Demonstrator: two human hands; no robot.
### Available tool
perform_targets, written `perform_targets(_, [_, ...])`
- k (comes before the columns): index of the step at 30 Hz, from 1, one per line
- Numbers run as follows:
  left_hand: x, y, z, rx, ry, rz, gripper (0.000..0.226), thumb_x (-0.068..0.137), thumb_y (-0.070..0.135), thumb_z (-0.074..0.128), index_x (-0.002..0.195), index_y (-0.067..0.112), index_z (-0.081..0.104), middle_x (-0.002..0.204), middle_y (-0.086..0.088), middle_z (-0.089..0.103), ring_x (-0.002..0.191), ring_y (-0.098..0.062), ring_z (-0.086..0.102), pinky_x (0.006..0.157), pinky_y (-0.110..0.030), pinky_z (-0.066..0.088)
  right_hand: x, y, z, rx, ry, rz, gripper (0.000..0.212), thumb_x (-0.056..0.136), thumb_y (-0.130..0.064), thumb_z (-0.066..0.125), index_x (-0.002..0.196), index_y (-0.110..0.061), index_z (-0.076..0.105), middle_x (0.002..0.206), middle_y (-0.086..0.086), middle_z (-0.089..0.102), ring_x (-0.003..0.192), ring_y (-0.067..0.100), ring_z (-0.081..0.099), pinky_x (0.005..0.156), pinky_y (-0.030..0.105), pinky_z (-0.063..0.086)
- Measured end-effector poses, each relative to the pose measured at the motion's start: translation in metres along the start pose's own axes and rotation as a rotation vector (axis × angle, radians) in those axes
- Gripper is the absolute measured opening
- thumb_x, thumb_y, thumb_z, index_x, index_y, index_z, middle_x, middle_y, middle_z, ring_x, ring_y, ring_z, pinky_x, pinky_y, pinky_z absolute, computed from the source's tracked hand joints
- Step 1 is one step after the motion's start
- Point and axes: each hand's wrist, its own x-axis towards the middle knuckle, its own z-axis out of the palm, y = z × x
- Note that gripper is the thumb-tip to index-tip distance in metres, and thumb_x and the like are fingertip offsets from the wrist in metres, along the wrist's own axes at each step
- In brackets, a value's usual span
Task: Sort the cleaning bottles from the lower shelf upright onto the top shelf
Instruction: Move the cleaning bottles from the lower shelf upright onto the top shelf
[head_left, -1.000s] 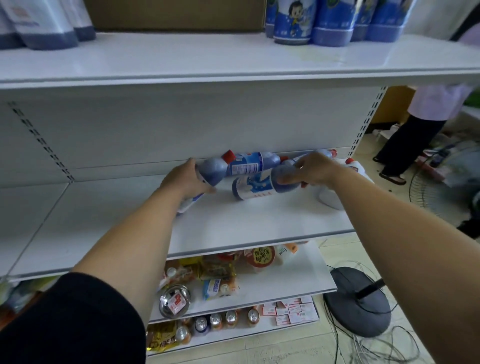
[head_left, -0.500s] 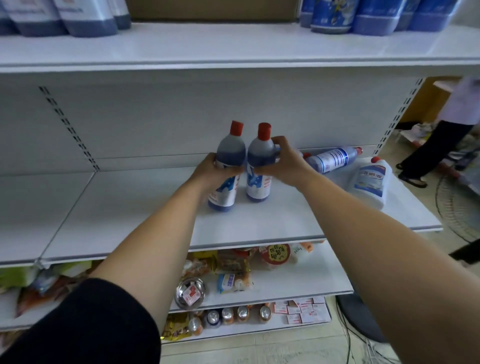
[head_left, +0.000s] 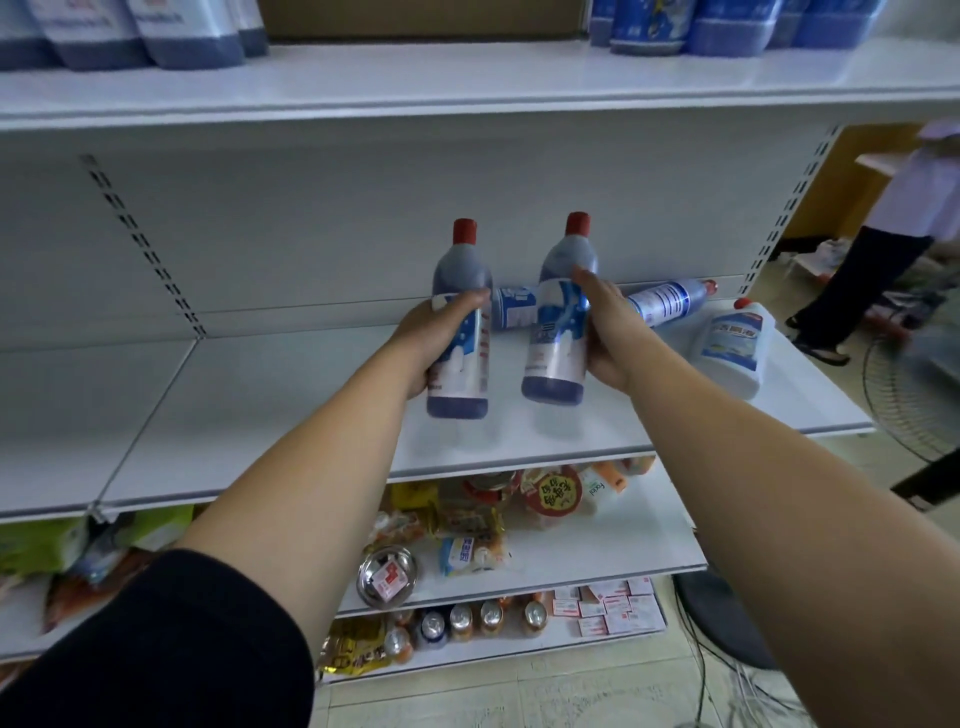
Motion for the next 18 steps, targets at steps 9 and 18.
perform_targets(9, [-0.073, 0.012, 0.040, -0.089, -0.102, -0.015, 0.043, 0.090, 0.053, 0.064, 0.112, 0.016, 0.062, 0.090, -0.006, 0.075, 0.071, -0.019, 0.072, 0.060, -0.028, 0.059, -0.080, -0.019, -0.021, -0.017, -0.016, 0.066, 0.045, 0.088, -0.053, 0.066, 0.106, -0.011, 0.060, 0.080, 0.008, 0.071, 0.070, 0.021, 0.069, 0.077, 0.039, 0.060])
perform_targets(18, [-0.178, 0.038, 0.070, -0.241, -0.116, 0.126, 0.049, 0.090, 0.057, 0.062, 0.108, 0.012, 0.065, 0.091, -0.011, 0.075, 0.069, -0.020, 0.072, 0.066, -0.032, 0.060, -0.182, -0.041, -0.038, -0.103, -0.075, -0.163, 0.066, 0.081, -0.035, 0.079, 0.132, -0.005, 0.049, 0.116, 0.025, 0.068, 0.078, 0.030, 0.073, 0.067, 0.042, 0.060])
